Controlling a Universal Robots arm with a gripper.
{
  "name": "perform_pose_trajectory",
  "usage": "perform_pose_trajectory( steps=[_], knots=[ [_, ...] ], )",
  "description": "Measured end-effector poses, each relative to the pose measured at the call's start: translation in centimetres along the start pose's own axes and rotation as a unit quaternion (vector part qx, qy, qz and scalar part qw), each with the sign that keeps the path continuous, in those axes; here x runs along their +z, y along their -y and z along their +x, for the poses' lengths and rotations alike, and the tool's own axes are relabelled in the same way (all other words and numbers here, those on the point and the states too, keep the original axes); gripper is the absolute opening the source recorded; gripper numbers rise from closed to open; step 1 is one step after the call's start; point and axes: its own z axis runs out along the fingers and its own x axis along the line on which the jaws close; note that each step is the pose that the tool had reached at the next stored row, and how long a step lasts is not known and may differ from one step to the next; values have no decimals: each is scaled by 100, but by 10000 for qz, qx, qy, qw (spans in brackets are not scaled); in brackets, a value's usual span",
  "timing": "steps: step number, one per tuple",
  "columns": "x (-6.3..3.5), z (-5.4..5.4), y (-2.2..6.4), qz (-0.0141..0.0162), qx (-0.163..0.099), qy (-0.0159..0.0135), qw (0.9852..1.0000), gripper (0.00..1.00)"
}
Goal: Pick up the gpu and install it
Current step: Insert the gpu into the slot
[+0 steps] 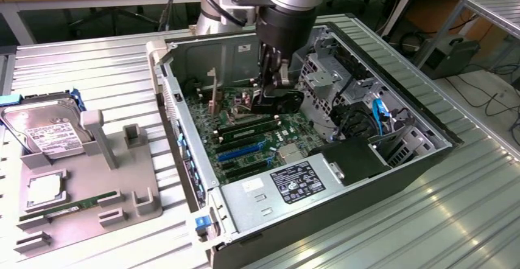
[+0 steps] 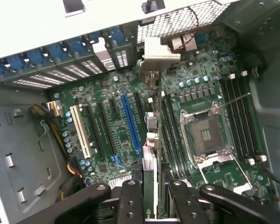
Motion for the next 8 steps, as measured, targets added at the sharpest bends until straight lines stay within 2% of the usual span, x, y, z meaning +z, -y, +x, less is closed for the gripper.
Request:
perform_pose_trajectory(
  steps=[3, 4, 8],
  knots=[
    [16, 24, -1, -4, -191, -2, 9998, 26],
    [26, 26, -1, -7, -341, -6, 9994, 26],
    [57, 27, -1, -14, -662, -12, 9978, 26]
  ],
)
